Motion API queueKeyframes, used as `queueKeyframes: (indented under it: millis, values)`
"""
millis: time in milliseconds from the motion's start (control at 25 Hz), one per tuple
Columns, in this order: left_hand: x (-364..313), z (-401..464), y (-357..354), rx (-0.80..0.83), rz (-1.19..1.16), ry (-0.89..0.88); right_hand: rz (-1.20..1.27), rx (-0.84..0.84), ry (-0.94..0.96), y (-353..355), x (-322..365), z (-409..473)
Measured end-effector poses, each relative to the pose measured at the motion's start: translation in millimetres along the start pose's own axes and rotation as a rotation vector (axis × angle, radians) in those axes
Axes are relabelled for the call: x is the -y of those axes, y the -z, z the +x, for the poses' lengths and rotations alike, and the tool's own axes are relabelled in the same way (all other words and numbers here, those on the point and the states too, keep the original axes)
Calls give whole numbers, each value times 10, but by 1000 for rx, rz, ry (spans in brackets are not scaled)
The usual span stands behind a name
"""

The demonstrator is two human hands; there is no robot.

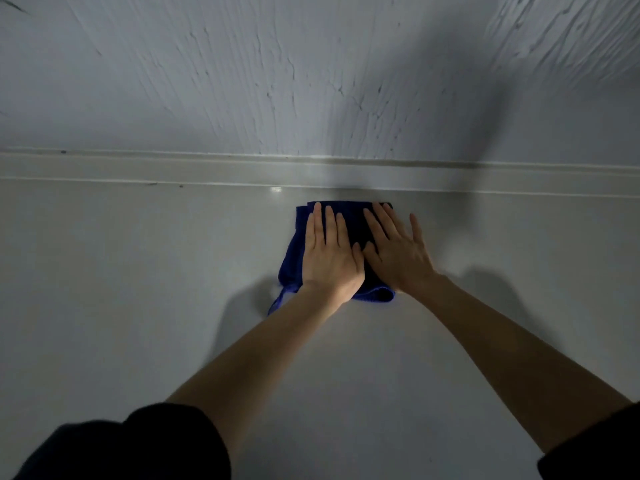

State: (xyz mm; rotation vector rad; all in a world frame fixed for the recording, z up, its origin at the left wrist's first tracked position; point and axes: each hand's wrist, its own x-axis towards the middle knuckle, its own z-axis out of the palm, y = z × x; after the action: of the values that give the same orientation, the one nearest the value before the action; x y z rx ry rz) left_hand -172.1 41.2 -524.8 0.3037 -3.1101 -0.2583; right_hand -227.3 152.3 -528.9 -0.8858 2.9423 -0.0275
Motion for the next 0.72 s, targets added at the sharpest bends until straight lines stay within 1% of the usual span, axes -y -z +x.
queueKeyframes:
  millis: [160,240,320,480,720]
  values:
    - [94,288,22,33,-26,-33,19,29,1,46,-72,256]
    - [137,384,32,30,-43,-31,40,61,-3,78,-103,338]
    - [176,442,35,18,-62,-30,82,59,0,96,-110,369]
    - [166,378,30,16,-99,14,136,84,16,112,-131,360]
    - [177,163,-1,17,-86,54,66,126,73,159,-134,272]
